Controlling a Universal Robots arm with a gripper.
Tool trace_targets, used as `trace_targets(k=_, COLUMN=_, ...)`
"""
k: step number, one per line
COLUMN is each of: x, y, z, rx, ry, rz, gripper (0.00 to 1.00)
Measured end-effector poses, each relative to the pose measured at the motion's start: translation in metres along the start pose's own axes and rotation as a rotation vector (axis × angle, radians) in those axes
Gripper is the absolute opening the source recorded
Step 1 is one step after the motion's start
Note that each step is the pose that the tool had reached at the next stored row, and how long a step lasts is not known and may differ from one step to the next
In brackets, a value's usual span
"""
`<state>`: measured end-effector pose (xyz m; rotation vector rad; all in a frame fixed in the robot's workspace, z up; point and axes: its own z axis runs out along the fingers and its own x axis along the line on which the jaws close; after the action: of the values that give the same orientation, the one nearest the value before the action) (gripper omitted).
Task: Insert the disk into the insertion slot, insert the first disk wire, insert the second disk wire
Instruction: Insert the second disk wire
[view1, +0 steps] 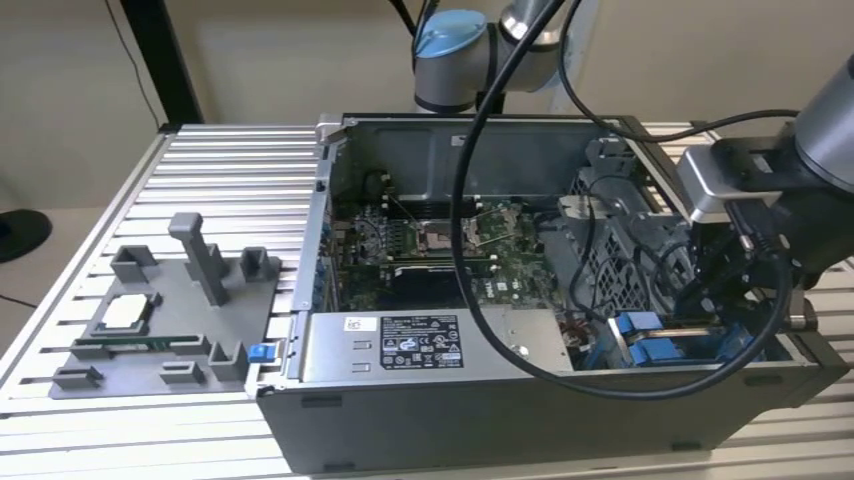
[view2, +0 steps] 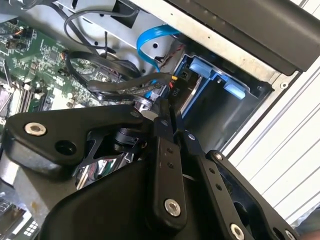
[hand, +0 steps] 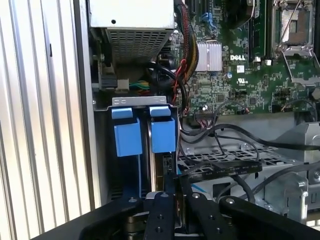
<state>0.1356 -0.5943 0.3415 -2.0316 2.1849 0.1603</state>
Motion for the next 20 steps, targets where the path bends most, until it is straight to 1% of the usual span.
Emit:
trace_targets(k=4, x=0.0014, y=0.0001, z=-0.0002, rx=0.0001, ry=-0.0058, rz=-0.002, gripper=0.00)
trace_targets(k=9, x=0.0064, y=0.0002, z=-0.0012, rx=-0.0017, ry=-0.0071, rz=-0.011, gripper=0.00)
trace_targets(k=12, x=0.0071, y=0.0001, z=-0.0012, rx=-0.0020, ry=-0.0089, rz=-0.016, gripper=0.00)
trace_targets(k=17, x=0.0072, y=0.0002, z=-0.0011, rx=-0.0010, ry=-0.0185, rz=-0.016, gripper=0.00)
trace_targets(k=20, x=0.0072, y=0.0003, z=-0.0011, rx=0.0021, ry=-0.0242, rz=-0.016, gripper=0.00)
